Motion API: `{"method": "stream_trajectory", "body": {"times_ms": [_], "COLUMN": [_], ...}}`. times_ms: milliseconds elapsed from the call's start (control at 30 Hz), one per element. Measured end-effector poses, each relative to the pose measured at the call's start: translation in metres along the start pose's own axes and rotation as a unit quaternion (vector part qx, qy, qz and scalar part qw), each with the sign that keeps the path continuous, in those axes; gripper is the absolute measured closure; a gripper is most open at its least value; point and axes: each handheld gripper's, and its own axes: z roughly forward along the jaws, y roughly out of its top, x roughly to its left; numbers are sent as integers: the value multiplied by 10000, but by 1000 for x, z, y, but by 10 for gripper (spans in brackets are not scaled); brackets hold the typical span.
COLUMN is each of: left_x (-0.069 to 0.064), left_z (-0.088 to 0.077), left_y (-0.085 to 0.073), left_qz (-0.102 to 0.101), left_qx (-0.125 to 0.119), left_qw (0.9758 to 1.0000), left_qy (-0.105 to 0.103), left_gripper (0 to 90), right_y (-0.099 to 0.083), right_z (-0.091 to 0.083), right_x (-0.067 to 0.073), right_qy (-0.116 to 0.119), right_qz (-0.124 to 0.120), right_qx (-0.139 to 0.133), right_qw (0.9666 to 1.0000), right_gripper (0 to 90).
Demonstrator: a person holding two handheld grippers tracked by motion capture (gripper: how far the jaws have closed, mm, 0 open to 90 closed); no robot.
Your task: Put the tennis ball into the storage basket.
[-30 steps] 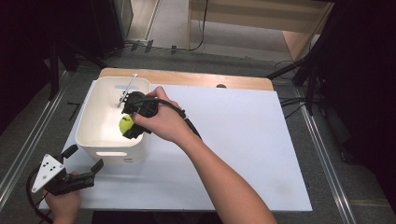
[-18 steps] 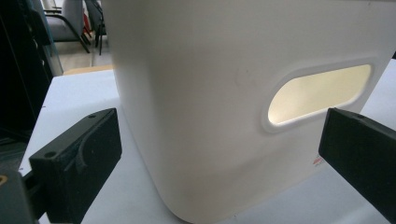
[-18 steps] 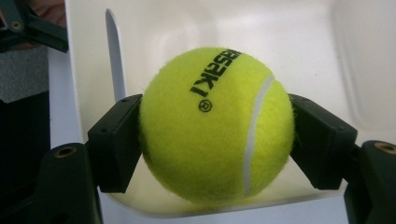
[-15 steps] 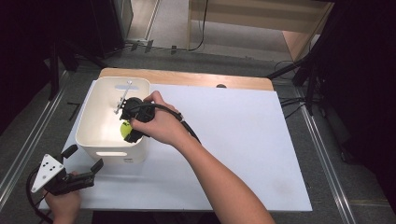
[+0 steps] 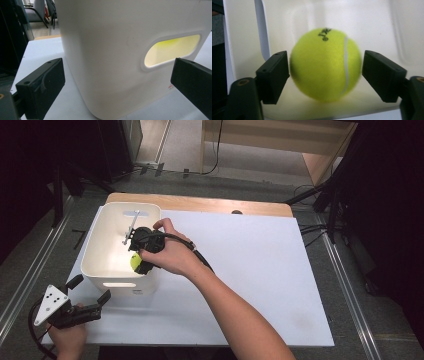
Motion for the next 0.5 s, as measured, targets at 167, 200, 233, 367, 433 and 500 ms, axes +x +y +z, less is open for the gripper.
{"method": "stream_trajectory", "body": {"times_ms": [167,200,233,367,433,500], "left_x": [-1,-1,-1,-1,-1,-1], "left_z": [0,0,0,0,0,0], "left_y": [0,0,0,0,0,0], "left_qz": [20,22,13,15,12,23], "left_qx": [11,14,20,34,36,43], "left_qw": [10000,10000,10000,10000,10000,10000], "left_qy": [-8,-3,3,2,3,6], "left_gripper": [0,0,0,0,0,0], "right_y": [-3,-4,-5,-11,-15,-20], "right_z": [-9,-10,-13,-24,-30,-34], "right_x": [1,2,2,2,1,-1], "right_qy": [-97,-142,-211,-343,-350,-334], "right_qz": [13,59,85,163,267,337], "right_qx": [-102,-117,-135,-301,-393,-427], "right_qw": [9999,9998,9996,9988,9983,9980], "right_gripper": [101,100,99,74,69,2]}}
